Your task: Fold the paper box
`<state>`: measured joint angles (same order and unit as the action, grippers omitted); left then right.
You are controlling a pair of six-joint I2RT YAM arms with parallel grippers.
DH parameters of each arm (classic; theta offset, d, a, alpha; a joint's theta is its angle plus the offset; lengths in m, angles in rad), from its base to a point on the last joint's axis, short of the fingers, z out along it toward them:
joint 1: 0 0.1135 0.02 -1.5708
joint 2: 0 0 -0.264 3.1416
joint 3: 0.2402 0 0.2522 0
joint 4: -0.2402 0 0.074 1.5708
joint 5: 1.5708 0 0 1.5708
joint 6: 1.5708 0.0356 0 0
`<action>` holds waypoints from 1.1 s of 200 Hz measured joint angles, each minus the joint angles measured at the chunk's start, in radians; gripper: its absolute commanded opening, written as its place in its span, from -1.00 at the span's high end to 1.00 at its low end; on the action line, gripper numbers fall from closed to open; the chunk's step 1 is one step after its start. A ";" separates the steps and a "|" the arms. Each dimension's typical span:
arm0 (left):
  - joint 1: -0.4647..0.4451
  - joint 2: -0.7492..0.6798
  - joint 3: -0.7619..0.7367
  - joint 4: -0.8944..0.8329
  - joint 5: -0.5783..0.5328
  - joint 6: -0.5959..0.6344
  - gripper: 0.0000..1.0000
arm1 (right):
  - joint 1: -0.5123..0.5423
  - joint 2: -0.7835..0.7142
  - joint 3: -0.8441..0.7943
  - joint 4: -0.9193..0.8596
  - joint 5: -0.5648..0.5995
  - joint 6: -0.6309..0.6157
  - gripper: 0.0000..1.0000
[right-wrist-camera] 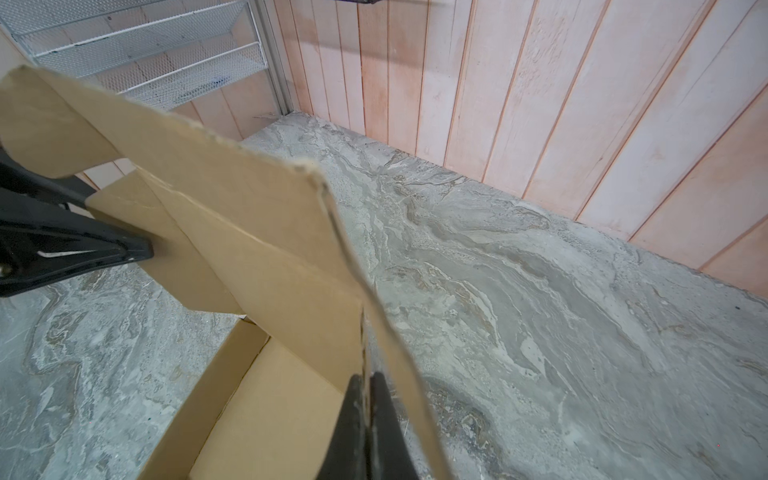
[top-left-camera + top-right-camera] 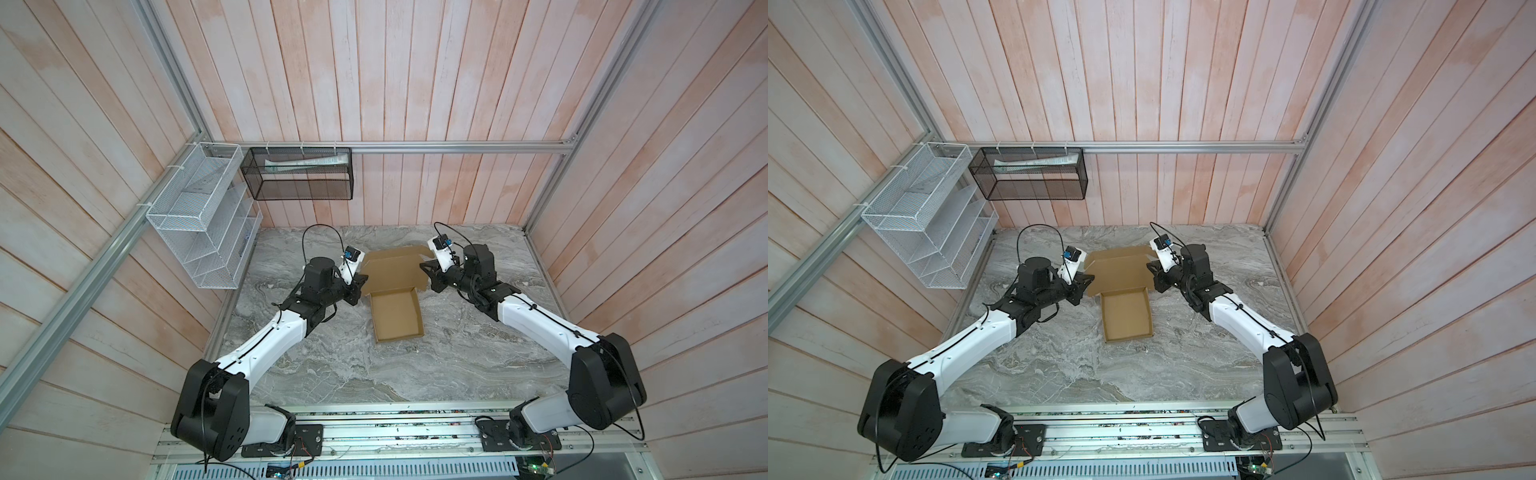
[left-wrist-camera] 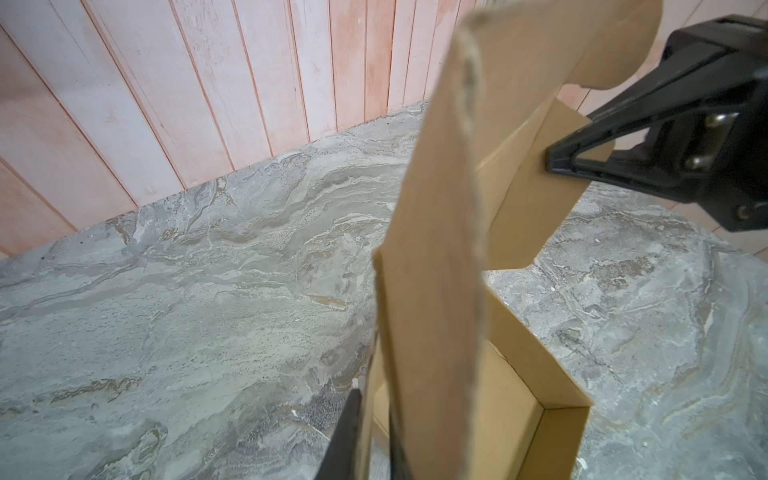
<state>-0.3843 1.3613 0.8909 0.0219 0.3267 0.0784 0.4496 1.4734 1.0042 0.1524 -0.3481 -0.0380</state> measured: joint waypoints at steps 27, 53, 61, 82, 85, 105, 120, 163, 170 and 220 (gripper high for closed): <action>0.000 0.000 0.000 -0.005 -0.003 -0.019 0.53 | 0.012 0.000 0.020 -0.020 0.019 -0.008 0.97; 0.000 0.000 0.000 -0.008 -0.003 -0.024 0.53 | 0.023 0.000 0.029 -0.031 0.032 -0.012 0.98; 0.000 0.000 0.000 -0.008 -0.003 -0.027 0.52 | 0.025 0.000 0.029 -0.034 0.035 -0.014 0.98; 0.000 0.000 0.001 -0.008 -0.017 -0.038 0.52 | 0.028 0.000 0.032 -0.048 0.041 -0.015 0.97; 0.000 0.000 0.001 -0.008 -0.019 -0.038 0.52 | 0.028 0.000 0.033 -0.049 0.042 -0.015 0.97; 0.000 -0.005 0.001 -0.008 -0.037 -0.045 0.50 | 0.032 0.000 0.039 -0.056 0.050 -0.015 0.98; 0.000 -0.016 0.001 -0.008 -0.051 -0.047 0.50 | 0.035 0.000 0.044 -0.059 0.056 -0.015 0.97; 0.000 -0.058 0.001 -0.006 -0.077 -0.061 0.51 | 0.040 0.000 0.052 -0.066 0.066 -0.015 0.98; 0.000 -0.061 0.001 -0.006 -0.077 -0.064 0.51 | 0.042 0.000 0.053 -0.071 0.068 -0.015 0.98; 0.000 -0.065 0.001 -0.006 -0.077 -0.098 0.65 | 0.059 0.000 0.069 -0.086 0.096 -0.014 0.98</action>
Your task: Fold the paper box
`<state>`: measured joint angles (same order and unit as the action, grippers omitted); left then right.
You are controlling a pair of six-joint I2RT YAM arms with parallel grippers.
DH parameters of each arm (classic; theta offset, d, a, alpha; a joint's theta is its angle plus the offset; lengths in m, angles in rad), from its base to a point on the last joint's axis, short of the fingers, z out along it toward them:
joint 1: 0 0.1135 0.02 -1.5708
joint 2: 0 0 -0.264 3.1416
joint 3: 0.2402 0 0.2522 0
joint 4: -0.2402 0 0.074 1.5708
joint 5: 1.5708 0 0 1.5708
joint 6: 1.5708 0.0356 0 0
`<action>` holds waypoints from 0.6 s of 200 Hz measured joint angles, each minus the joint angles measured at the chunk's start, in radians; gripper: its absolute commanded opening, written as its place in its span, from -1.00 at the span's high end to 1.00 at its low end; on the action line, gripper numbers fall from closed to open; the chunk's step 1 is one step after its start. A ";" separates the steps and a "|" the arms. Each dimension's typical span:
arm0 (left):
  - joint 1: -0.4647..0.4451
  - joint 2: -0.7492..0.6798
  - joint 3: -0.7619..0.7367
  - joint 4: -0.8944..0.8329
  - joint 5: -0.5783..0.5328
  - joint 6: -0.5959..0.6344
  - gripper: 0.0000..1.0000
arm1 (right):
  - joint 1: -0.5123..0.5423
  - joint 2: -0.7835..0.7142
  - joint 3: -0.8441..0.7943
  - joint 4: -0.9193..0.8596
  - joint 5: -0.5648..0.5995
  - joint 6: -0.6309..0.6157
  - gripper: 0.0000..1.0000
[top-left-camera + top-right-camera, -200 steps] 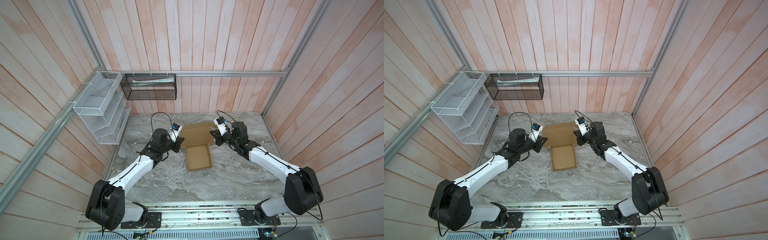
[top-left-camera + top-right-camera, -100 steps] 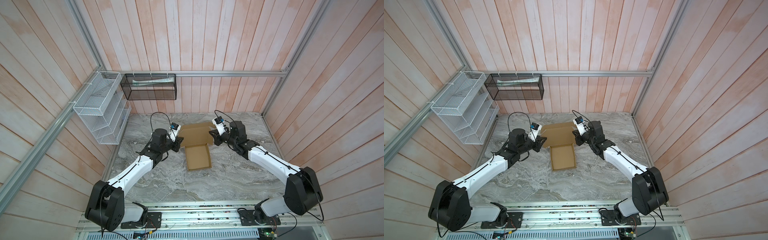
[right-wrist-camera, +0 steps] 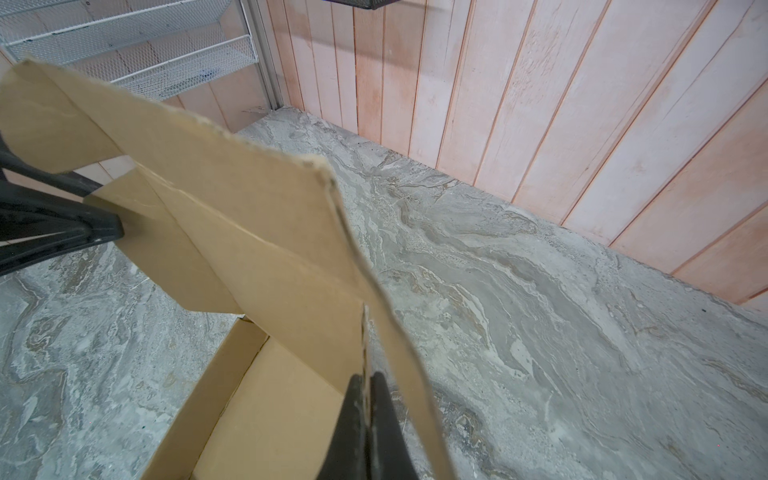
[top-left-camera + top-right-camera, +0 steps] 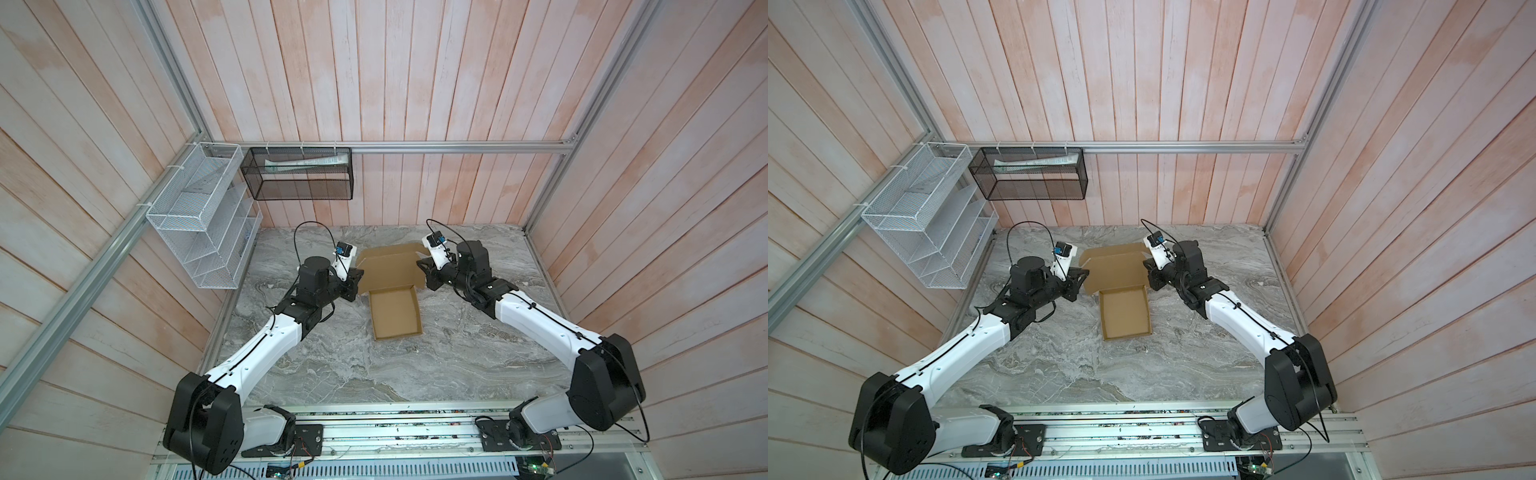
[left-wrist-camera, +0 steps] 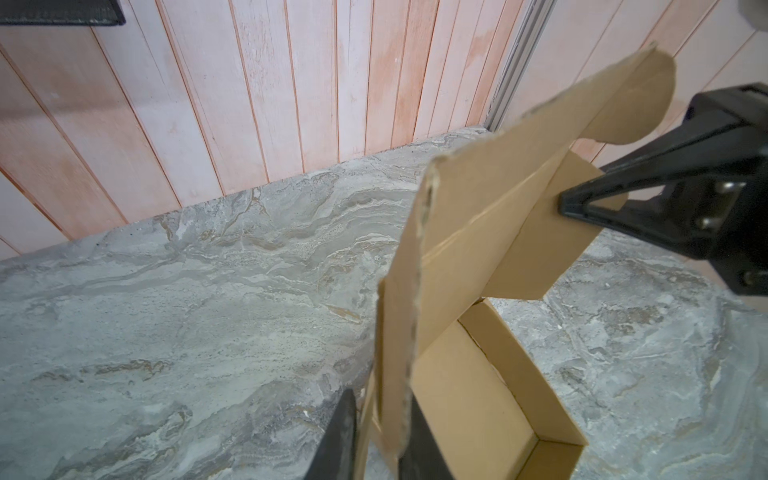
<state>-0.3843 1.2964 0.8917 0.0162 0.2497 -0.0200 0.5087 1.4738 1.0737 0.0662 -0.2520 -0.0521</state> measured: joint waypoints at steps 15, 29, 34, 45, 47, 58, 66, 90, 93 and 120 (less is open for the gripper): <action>0.000 0.000 0.000 0.000 0.000 -0.013 0.67 | 0.004 0.000 0.005 -0.008 0.009 0.003 0.98; 0.000 0.000 0.000 0.003 -0.001 -0.029 0.69 | 0.008 0.001 0.010 -0.014 0.018 0.006 0.98; 0.000 0.000 0.000 0.005 -0.001 -0.035 0.69 | 0.009 0.002 0.012 -0.015 0.022 0.007 0.98; -0.001 0.000 0.000 0.008 -0.003 -0.051 0.72 | 0.013 0.004 0.016 -0.016 0.031 0.010 0.98; -0.002 0.000 0.000 0.008 -0.004 -0.053 0.72 | 0.014 0.005 0.018 -0.016 0.032 0.011 0.98; -0.005 0.000 0.000 0.008 -0.012 -0.068 0.76 | 0.019 0.009 0.023 -0.017 0.042 0.018 0.98; -0.009 0.000 0.000 0.008 -0.020 -0.078 0.79 | 0.023 0.014 0.027 -0.018 0.050 0.023 0.98; -0.030 0.000 0.000 0.006 -0.052 -0.103 0.91 | 0.038 0.021 0.032 -0.020 0.083 0.037 0.96; -0.032 0.000 0.000 0.006 -0.056 -0.108 0.91 | 0.040 0.021 0.032 -0.022 0.093 0.039 0.95; -0.044 0.005 0.002 0.002 -0.114 -0.134 1.00 | 0.075 0.022 0.046 -0.039 0.151 0.056 0.89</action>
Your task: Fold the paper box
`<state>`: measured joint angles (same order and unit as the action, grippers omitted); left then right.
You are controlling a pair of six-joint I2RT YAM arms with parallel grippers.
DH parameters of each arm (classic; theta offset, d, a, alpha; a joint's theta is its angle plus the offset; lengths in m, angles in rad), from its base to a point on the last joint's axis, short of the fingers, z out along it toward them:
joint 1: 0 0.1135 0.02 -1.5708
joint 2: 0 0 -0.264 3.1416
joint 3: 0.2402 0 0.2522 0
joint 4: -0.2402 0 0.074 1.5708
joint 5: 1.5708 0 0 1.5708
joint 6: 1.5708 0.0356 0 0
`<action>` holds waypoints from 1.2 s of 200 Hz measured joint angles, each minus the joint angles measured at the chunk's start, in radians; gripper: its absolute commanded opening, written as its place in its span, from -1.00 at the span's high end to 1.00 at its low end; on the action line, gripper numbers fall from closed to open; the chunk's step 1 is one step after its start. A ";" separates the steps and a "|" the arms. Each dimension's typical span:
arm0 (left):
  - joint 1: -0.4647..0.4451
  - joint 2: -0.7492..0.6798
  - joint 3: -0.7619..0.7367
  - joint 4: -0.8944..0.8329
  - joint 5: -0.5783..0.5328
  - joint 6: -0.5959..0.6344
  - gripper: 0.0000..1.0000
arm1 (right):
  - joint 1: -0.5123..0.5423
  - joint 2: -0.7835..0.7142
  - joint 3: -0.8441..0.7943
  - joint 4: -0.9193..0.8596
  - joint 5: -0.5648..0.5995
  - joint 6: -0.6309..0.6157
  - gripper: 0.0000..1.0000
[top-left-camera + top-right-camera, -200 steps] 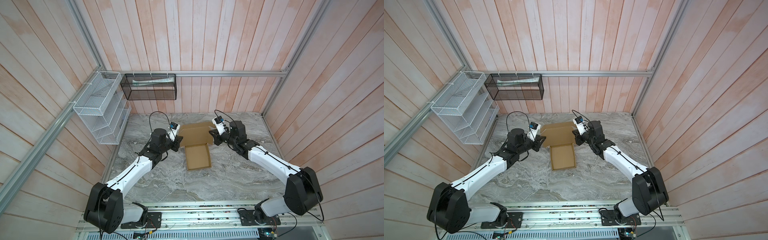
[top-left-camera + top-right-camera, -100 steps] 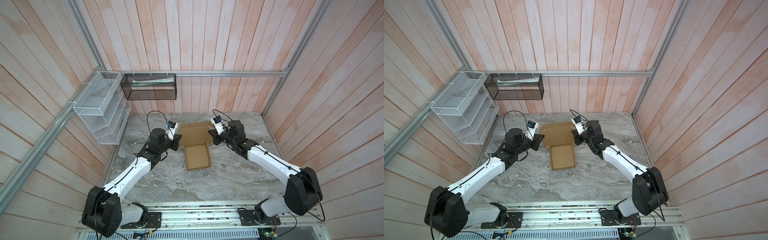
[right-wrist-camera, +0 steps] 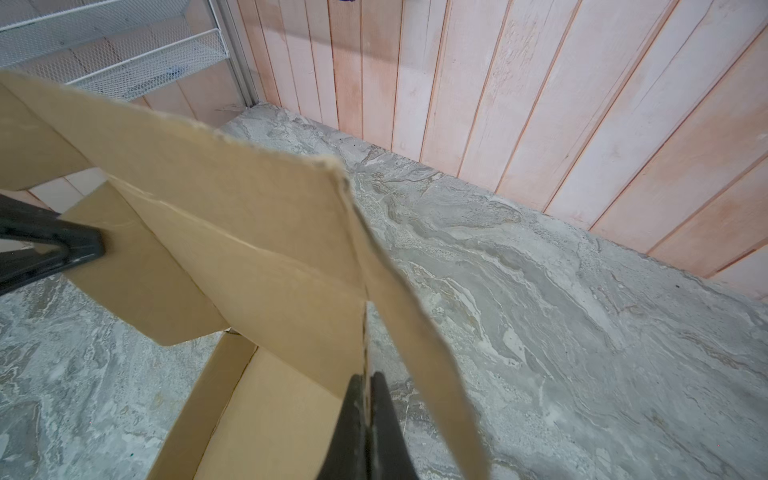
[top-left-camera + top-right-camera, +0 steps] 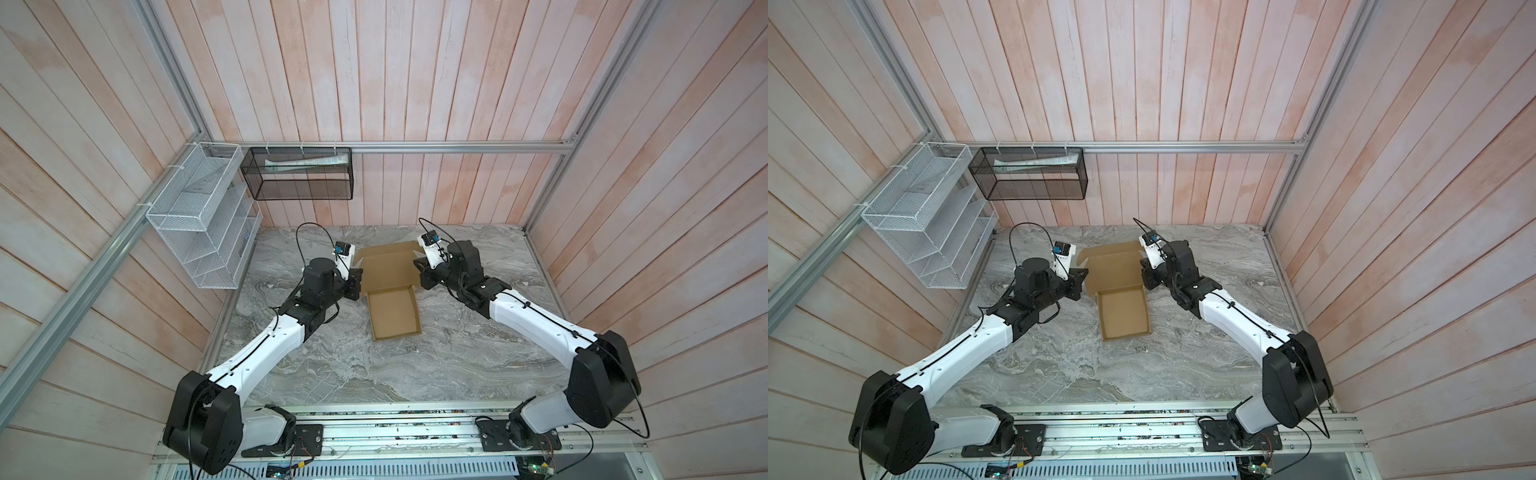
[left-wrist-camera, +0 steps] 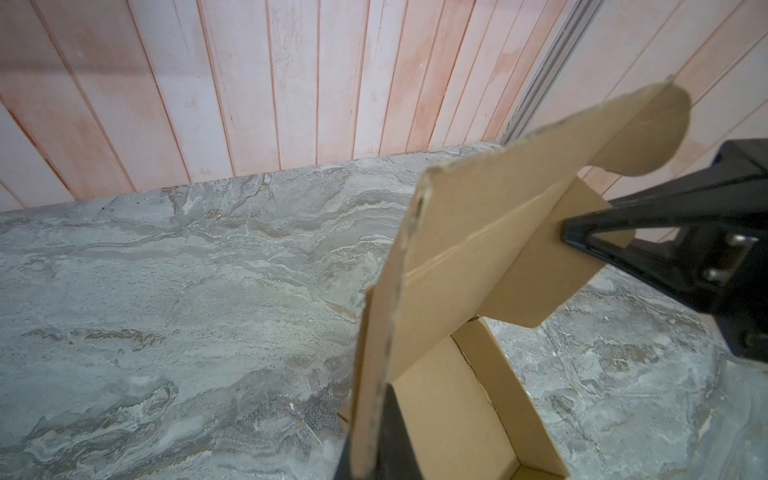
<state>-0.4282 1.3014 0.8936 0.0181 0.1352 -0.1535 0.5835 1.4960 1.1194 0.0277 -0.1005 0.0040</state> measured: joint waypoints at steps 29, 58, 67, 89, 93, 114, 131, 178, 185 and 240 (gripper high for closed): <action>-0.005 0.010 0.016 -0.004 -0.061 -0.028 1.00 | 0.032 0.011 0.028 -0.029 0.053 0.021 0.89; -0.010 0.019 0.021 -0.004 -0.103 -0.051 1.00 | 0.060 0.033 0.055 -0.049 0.108 0.049 0.89; -0.013 0.021 0.021 -0.005 -0.114 -0.058 1.00 | 0.069 0.039 0.060 -0.056 0.127 0.059 0.89; -0.019 0.022 0.021 -0.004 -0.134 -0.074 1.00 | 0.084 0.051 0.068 -0.070 0.158 0.090 0.78; -0.021 0.022 0.021 -0.003 -0.137 -0.077 1.00 | 0.085 0.054 0.069 -0.075 0.161 0.098 0.75; -0.029 0.022 0.021 -0.002 -0.145 -0.084 1.00 | 0.093 0.074 0.080 -0.100 0.178 0.129 0.61; -0.031 0.022 0.021 0.000 -0.148 -0.087 1.00 | 0.098 0.094 0.094 -0.122 0.185 0.146 0.56; -0.031 0.022 0.020 0.005 -0.168 -0.094 1.00 | 0.106 0.126 0.154 -0.199 0.201 0.179 0.40; -0.031 0.021 0.019 0.007 -0.171 -0.095 1.00 | 0.109 0.127 0.166 -0.213 0.205 0.183 0.38; -0.031 0.019 -0.003 0.018 -0.204 -0.099 1.00 | 0.137 0.146 0.259 -0.315 0.242 0.206 0.41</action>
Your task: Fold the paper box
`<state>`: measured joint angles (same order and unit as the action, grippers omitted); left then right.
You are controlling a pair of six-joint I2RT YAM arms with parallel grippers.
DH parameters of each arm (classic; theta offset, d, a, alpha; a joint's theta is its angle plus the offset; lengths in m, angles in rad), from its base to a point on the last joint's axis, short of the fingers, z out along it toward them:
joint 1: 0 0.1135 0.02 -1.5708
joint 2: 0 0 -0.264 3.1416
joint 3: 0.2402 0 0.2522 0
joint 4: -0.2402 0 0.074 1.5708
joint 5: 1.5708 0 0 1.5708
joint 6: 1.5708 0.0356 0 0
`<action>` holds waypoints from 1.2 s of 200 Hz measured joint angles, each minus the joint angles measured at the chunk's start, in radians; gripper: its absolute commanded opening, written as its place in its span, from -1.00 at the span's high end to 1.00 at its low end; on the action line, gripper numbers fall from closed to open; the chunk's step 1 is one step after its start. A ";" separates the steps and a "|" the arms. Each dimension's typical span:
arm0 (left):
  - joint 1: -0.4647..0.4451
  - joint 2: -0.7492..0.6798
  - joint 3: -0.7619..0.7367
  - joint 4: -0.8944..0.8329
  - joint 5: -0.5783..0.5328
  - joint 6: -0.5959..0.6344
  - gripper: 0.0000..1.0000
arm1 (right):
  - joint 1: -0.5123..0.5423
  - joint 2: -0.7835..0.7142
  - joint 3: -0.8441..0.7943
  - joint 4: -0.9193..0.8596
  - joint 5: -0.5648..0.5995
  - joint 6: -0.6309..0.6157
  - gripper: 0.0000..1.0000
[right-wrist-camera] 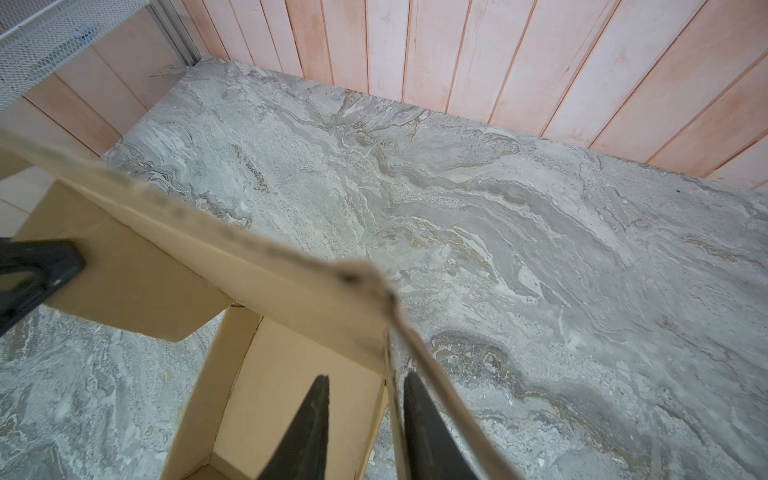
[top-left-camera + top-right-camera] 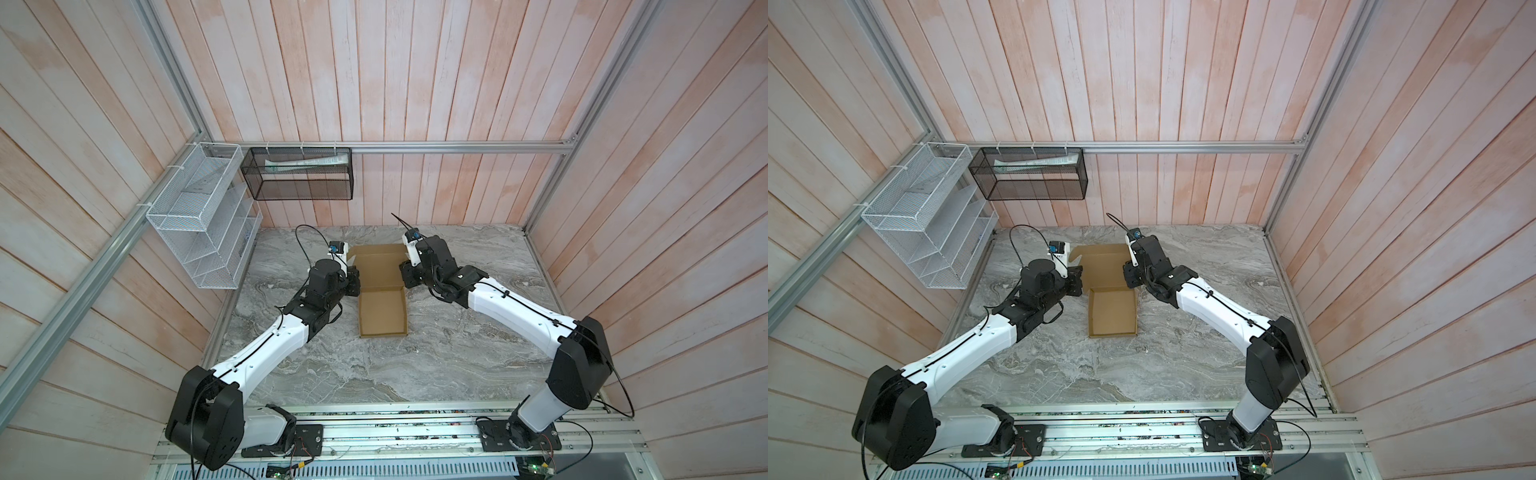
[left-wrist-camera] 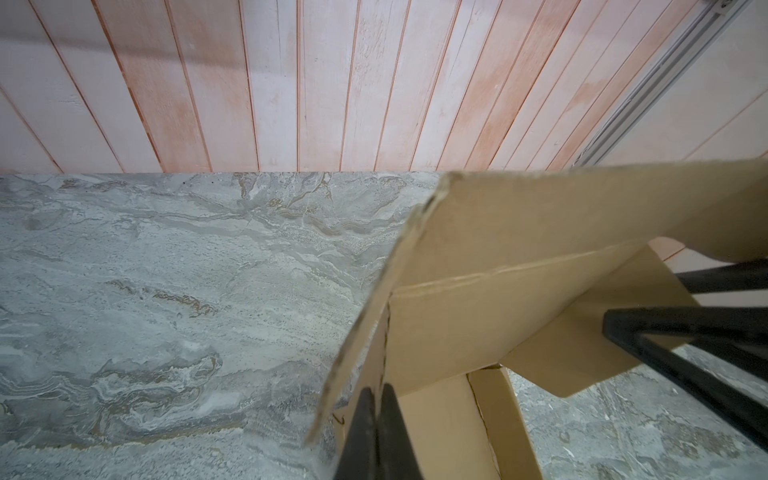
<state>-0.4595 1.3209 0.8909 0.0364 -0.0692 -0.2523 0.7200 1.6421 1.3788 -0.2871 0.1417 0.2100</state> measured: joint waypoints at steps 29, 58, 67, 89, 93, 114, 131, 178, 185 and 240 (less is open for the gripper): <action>-0.001 -0.001 -0.002 0.002 -0.014 0.000 1.00 | 0.006 0.017 0.024 -0.048 0.026 0.010 0.53; -0.001 -0.001 -0.003 0.002 -0.019 0.000 1.00 | 0.006 0.024 0.036 -0.086 0.041 0.025 0.60; -0.001 -0.002 -0.005 0.002 -0.019 0.000 1.00 | 0.006 0.024 0.040 -0.094 0.043 0.029 0.62; -0.001 -0.003 -0.006 0.002 -0.023 0.000 1.00 | 0.008 0.025 0.053 -0.117 0.045 0.039 0.70; -0.001 -0.003 -0.006 0.002 -0.024 0.000 1.00 | 0.008 0.026 0.055 -0.119 0.045 0.038 0.72; -0.001 -0.003 -0.007 0.002 -0.026 -0.003 1.00 | 0.015 0.034 0.069 -0.134 0.048 0.053 0.78; -0.001 -0.003 -0.010 0.004 -0.026 -0.003 1.00 | 0.019 0.045 0.076 -0.136 0.048 0.061 0.80; -0.001 -0.003 -0.024 0.007 -0.025 -0.005 1.00 | 0.031 0.061 0.080 -0.140 0.048 0.092 0.85; -0.001 -0.003 -0.027 0.008 -0.026 -0.007 1.00 | 0.032 0.062 0.080 -0.140 0.048 0.098 0.86; 0.000 -0.036 -0.093 0.050 -0.044 -0.016 1.00 | 0.066 0.062 0.079 -0.132 0.065 0.148 0.91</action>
<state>-0.4591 1.2846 0.7982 0.0864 -0.1135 -0.2684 0.7856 1.7042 1.4574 -0.4194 0.2066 0.3576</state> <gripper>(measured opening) 0.045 0.061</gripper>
